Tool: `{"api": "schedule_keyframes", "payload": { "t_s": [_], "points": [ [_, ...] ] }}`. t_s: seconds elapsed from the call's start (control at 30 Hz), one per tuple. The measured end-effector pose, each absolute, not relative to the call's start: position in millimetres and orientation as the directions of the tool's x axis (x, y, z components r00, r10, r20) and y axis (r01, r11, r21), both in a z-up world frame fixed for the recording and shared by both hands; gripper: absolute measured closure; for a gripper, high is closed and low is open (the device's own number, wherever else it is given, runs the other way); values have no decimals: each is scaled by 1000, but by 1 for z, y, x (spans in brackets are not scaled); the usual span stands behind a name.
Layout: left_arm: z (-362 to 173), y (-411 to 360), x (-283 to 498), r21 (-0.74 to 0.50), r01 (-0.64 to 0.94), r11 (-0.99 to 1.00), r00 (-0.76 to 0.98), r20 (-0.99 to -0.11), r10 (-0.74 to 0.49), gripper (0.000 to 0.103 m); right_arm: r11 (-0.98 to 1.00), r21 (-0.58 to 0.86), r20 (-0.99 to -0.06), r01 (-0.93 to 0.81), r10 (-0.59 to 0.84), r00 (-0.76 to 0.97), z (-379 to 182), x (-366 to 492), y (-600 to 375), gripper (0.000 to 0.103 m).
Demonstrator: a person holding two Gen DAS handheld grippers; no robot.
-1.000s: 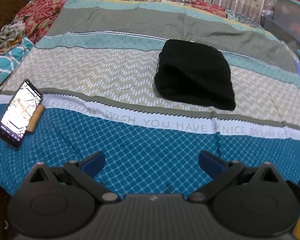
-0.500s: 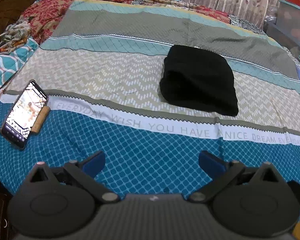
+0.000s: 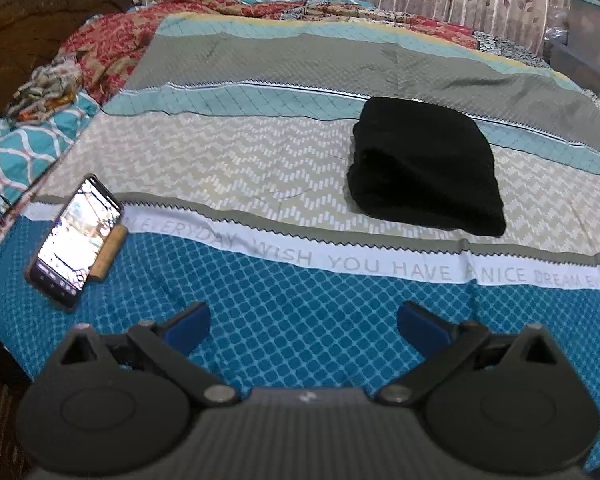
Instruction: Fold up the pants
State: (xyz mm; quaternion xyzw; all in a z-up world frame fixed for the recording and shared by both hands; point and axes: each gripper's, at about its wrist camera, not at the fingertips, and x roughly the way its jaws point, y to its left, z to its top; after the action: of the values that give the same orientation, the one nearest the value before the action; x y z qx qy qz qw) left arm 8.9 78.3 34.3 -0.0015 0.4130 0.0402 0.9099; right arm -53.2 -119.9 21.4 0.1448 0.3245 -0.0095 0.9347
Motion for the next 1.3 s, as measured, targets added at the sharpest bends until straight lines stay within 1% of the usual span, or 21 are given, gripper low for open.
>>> {"api": "schedule_keyframes", "payload": {
  "t_s": [0.17,0.47,0.8,1.3],
  "points": [
    [35,78,9,46,-72,996,659,-748,83,0,968,235,-589,90,68,805,30,-48,-117,11],
    [36,73,9,64,-54,997,657,-749,83,0,964,250,-549,86,68,833,43,-39,-120,11],
    [35,65,8,86,-7,996,660,-748,70,0,958,268,-570,102,73,819,34,-39,-117,11],
    [38,55,8,157,24,987,675,-731,100,0,947,298,-601,122,86,795,24,-41,-118,11]
  ]
}}
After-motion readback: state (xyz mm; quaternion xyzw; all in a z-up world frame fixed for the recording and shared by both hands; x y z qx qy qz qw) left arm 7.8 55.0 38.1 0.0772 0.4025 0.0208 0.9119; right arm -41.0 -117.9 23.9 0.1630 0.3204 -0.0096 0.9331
